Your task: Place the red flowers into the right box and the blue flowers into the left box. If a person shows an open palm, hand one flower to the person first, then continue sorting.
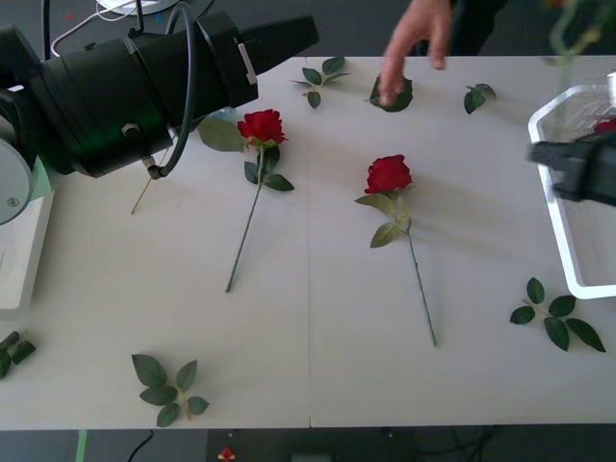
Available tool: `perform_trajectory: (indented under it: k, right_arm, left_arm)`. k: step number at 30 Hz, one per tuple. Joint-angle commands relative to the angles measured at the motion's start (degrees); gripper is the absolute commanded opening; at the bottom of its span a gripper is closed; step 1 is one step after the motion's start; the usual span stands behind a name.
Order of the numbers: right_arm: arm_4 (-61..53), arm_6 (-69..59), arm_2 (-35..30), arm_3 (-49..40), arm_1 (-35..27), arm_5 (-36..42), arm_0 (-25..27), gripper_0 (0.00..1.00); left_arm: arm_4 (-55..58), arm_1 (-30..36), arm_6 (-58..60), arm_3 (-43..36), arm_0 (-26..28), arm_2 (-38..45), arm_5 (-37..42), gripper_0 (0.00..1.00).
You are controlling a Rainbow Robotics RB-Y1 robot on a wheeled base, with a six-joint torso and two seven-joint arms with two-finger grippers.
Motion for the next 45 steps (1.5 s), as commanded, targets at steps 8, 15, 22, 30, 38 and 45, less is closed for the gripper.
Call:
perform_trajectory:
  k: [8,15,22,30,38,45]
  right_arm:
    - [2.20,0.66,-4.45,0.10,1.49,-15.46,-2.68,0.00]
    - [9.94,1.37,-0.23,6.08,7.47,-17.05,-14.64,0.00]
    - [16.97,2.16,6.89,15.66,12.22,-22.67,-25.54,0.00]
    - [25.41,3.12,10.67,22.95,16.26,-25.92,-33.53,0.00]
    - [29.45,3.39,11.55,24.53,17.67,-26.71,-35.73,0.00]
    - [27.87,3.12,11.72,24.53,17.75,-26.71,-35.73,0.37]
  left_arm:
    - [0.54,-0.65,-3.78,-1.53,-1.41,-0.20,-0.71,1.00]
    - [0.54,-0.65,-3.78,-1.53,-1.41,-0.20,-0.71,1.00]
    - [0.54,-0.65,-3.78,-1.53,-1.41,-0.20,-0.71,1.00]
    - [0.54,-0.65,-3.78,-1.53,-1.41,-0.20,-0.71,1.00]
    - [0.54,-0.65,-3.78,-1.53,-1.41,-0.20,-0.71,1.00]
    - [0.54,-0.65,-3.78,-1.53,-1.41,-0.20,-0.71,1.00]
